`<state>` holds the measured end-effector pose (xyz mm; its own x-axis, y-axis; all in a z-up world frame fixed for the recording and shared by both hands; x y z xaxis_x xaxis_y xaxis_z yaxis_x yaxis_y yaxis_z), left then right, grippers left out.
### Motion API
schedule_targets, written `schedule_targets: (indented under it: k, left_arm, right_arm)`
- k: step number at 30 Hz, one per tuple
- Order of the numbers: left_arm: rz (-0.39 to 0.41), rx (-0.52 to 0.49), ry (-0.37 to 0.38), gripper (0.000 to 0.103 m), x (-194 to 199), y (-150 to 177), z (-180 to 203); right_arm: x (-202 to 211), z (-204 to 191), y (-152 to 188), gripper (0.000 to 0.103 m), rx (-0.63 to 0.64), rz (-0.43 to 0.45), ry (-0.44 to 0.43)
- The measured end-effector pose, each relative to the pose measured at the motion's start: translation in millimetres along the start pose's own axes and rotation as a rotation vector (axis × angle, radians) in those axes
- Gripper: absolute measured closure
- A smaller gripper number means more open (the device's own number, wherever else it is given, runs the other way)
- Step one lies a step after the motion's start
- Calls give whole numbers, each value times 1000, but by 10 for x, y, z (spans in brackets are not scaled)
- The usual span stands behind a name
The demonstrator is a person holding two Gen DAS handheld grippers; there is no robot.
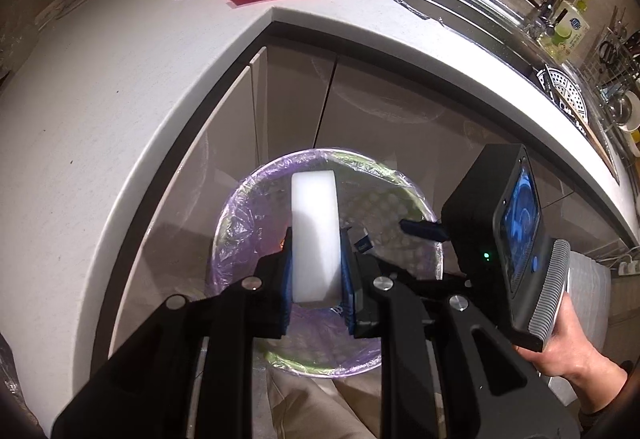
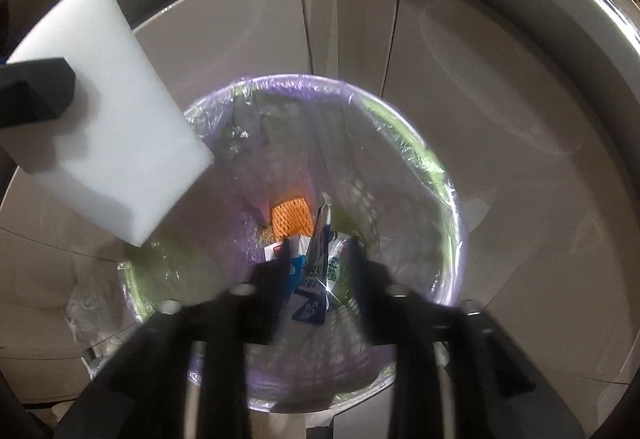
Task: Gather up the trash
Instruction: 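Carry the foam block and wipes packet down over the bin and open both grippers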
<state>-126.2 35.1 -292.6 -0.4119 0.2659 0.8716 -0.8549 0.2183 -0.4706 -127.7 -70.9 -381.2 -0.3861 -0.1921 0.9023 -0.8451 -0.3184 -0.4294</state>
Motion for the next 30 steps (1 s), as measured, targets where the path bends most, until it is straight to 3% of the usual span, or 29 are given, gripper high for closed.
schedule_targets:
  k: [10,22,24,26,28,30]
  left_arm:
    - [-19,-1,1,84,-133,1,-29]
    - [-127,-28,34,84,-682,206,162]
    - [-155,-40,38,77,-775,252,191]
    - [-167,-48,27,44,-836,277,186]
    - [-155,-57,4,32,-864,275,182]
    - [-164,-58,6,31,-887,269,198]
  right_arm:
    - [497,25,-115,26,-10,70,10]
    - [1008,201,-157,20,-47,126,51]
    - [1041,242,-133,20,-61,126,55]
    - [1056,281,-109,20,-73,125,57]
    - [1051,335,-90,20,-83,126,58]
    - [1063,365,-86,20,-91,126,61]
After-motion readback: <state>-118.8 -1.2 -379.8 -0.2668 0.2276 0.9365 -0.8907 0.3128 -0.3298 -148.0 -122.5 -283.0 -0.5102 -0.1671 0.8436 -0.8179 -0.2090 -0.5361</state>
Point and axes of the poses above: each gripper's, at about its wrist camera, not at the fingertips, and x roughly against the way its jaws point, z to its right, y to its underside, the point moved 8 cm from there along -x, roughly the way its jaws point, and after that the axes turned 2 degrees about z, right-handed, at the moved point
